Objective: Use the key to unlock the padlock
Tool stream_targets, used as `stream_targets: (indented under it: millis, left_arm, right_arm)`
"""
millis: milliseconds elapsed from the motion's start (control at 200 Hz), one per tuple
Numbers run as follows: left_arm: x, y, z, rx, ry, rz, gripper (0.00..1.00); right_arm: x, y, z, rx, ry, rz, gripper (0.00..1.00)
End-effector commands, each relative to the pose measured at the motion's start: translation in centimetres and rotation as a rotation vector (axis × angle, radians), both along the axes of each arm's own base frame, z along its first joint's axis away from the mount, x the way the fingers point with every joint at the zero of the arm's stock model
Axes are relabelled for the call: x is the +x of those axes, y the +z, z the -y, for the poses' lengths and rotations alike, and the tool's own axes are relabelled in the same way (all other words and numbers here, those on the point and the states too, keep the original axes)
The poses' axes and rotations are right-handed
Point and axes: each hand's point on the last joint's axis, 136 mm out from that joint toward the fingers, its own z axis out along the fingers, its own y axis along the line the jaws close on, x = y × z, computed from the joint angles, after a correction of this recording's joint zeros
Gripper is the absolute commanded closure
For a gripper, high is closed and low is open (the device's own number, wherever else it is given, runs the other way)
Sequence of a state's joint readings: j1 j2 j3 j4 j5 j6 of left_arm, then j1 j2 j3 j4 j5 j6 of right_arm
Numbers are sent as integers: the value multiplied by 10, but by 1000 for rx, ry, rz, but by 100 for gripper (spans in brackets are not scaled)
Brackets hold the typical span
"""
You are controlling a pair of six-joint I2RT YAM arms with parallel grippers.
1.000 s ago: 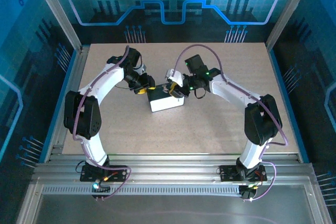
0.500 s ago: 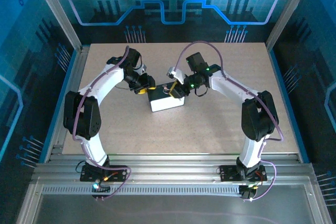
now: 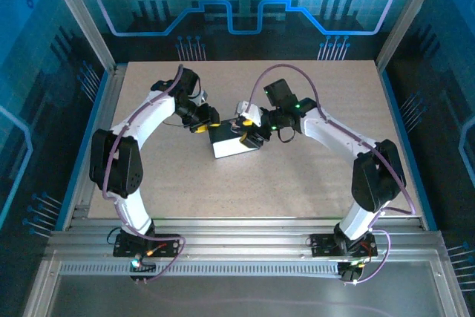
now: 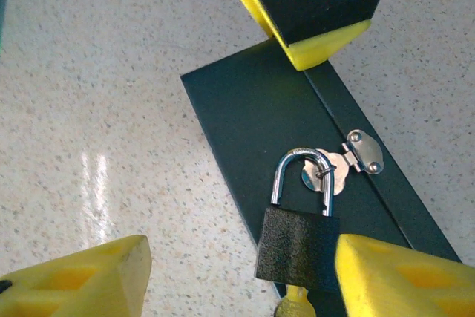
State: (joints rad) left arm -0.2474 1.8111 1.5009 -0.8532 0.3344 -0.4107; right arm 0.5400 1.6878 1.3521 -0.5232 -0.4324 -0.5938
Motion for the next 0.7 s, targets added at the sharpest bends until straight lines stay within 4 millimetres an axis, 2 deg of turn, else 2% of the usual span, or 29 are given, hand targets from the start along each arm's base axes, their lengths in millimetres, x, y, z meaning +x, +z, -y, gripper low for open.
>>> stream_targets:
  millis: [0,60,75,95,200,490,695]
  left_arm:
    - [1,3,-6,55,-18,31,52]
    - [4,2,-7,52,-12,34,52]
    - [5,3,-7,51,-10,37,52]
    - [6,3,-7,50,-7,39,52]
    - [10,4,-7,41,0,48,52]
    - [19,1,-12,45,7,58,52]
    - [19,-5,-12,45,6,47,52]
  right_arm:
    - [-1,2,-2,-55,66,84,19]
    - [1,-2,-2,-74,78,103,12]
    - [2,-2,-1,-77,76,108,2]
    - [4,-3,-1,-82,69,113,0]
    - [14,-4,-2,-84,41,134,0]
    - [31,-34,-8,-153,34,172,0]
    - [33,-37,-11,-158,21,177,21]
